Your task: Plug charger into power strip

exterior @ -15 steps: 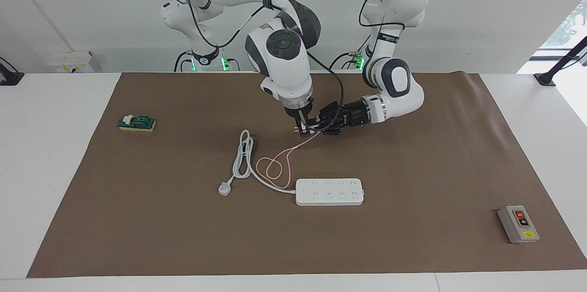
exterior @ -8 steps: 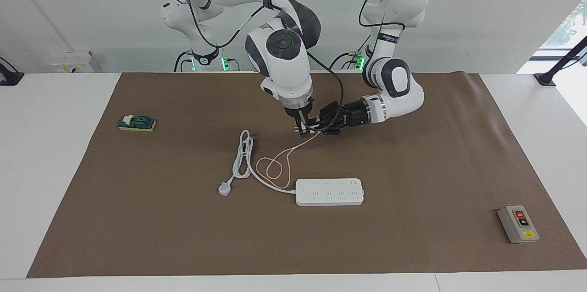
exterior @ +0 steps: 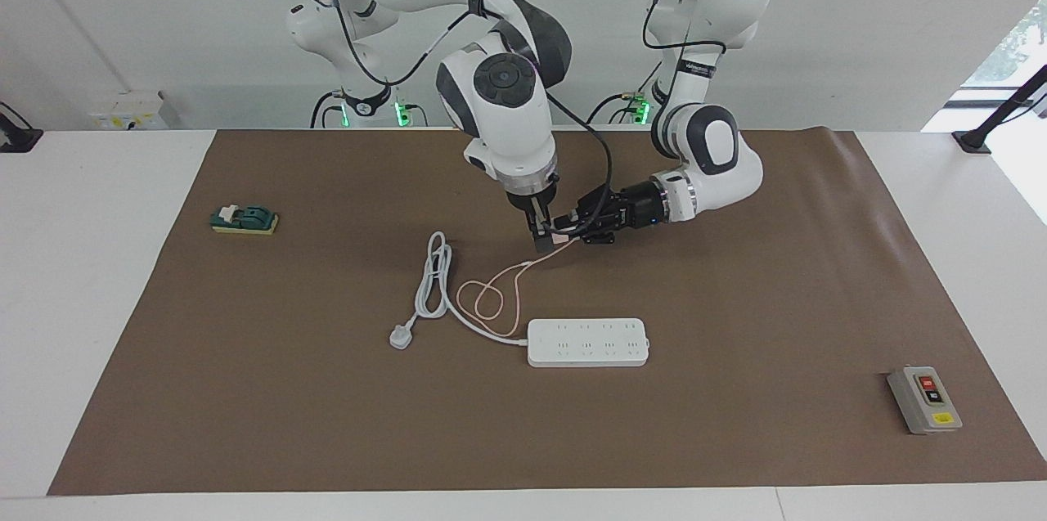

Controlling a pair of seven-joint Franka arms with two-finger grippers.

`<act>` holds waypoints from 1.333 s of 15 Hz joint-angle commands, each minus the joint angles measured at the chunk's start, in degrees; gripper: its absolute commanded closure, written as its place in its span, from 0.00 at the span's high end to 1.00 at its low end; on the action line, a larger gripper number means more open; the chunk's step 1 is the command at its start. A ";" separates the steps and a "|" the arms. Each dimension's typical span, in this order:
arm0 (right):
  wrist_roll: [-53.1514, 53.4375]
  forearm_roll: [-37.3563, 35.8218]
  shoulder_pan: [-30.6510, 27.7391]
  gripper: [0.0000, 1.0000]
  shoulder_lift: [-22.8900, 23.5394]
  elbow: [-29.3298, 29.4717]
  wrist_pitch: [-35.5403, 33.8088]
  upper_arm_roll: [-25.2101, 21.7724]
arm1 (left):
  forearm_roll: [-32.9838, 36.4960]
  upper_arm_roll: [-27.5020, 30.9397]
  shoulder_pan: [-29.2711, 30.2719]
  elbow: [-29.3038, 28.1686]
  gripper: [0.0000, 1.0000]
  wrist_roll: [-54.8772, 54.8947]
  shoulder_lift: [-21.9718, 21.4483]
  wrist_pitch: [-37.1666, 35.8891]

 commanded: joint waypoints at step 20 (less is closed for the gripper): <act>-82.81 -6.39 -25.54 1.00 -15.14 -9.75 -11.90 -0.23 | 63.95 0.35 20.40 18.24 0.00 -40.31 -1.13 -6.56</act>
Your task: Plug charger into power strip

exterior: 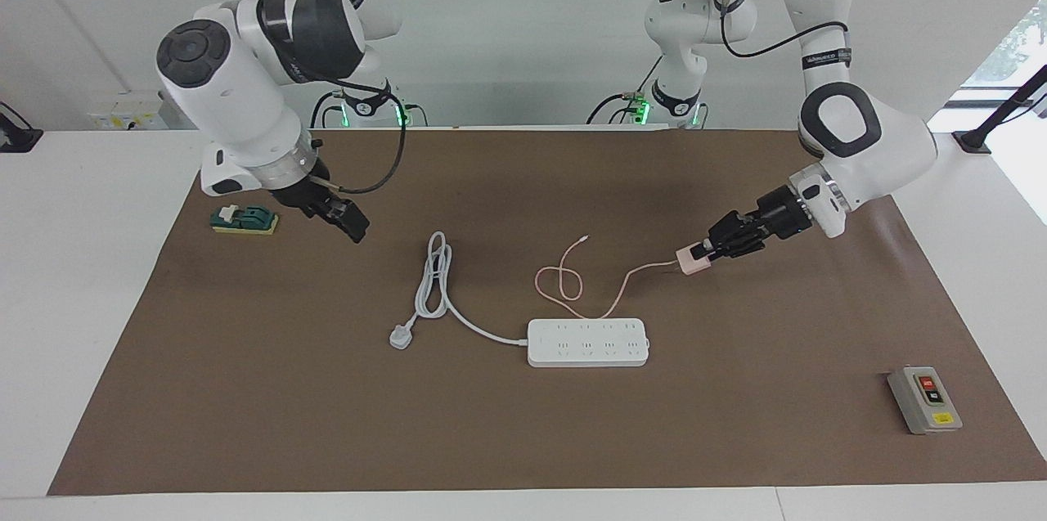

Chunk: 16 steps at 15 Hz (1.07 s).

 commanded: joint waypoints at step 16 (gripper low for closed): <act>-23.34 -5.62 -5.17 1.00 -13.30 -8.54 -4.96 0.80 | 34.95 -0.60 1.15 11.56 0.00 -16.84 -0.08 -8.11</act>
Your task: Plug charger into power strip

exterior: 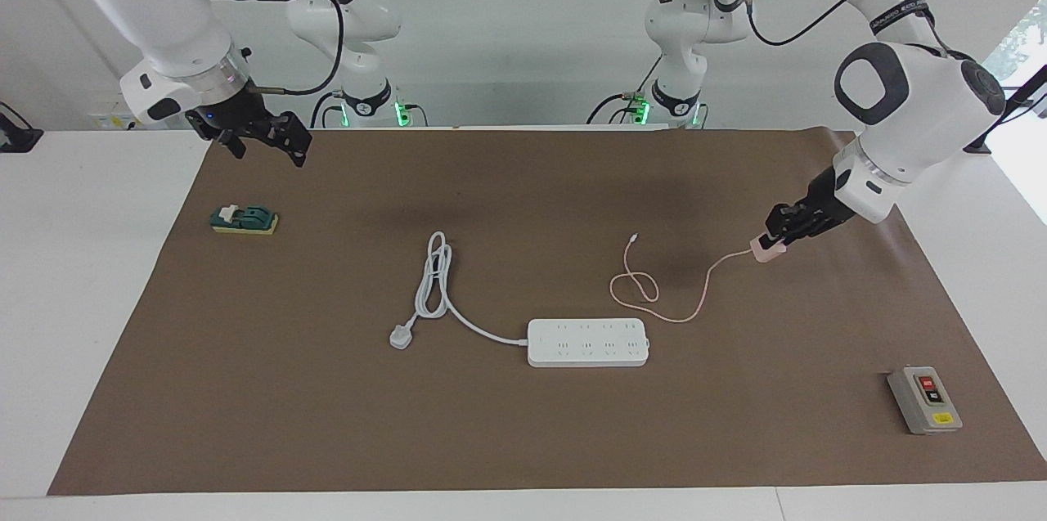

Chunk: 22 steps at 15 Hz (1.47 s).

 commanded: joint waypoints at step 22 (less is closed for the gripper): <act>-6.85 -1.52 -1.57 1.00 1.65 -1.06 4.44 -1.66 | 13.78 -0.35 -7.64 2.43 0.00 -49.15 0.12 3.52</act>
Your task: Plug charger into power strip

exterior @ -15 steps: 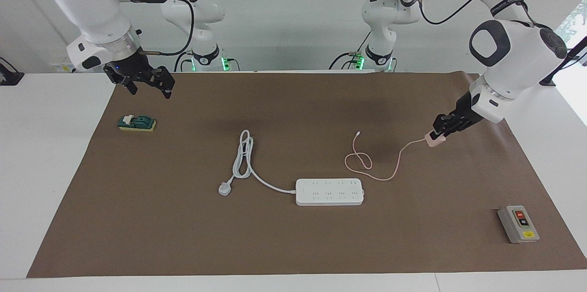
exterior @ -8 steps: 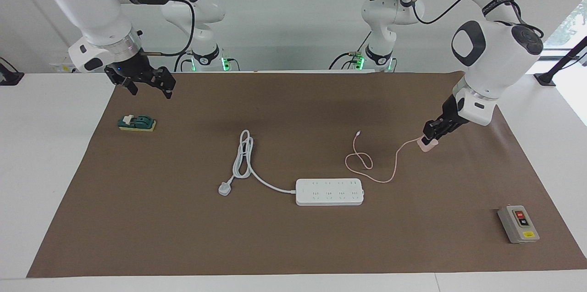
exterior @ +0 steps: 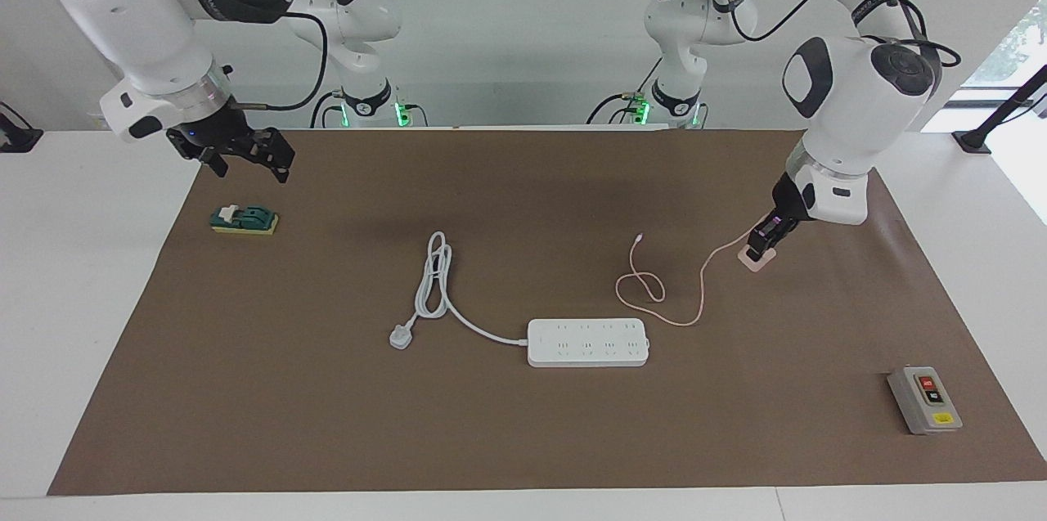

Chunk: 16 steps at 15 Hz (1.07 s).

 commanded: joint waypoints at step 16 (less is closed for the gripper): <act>-1.12 -0.65 -0.47 1.00 -2.97 -0.99 0.50 0.59 | -0.43 0.48 -7.68 17.01 0.00 -52.92 12.57 -6.14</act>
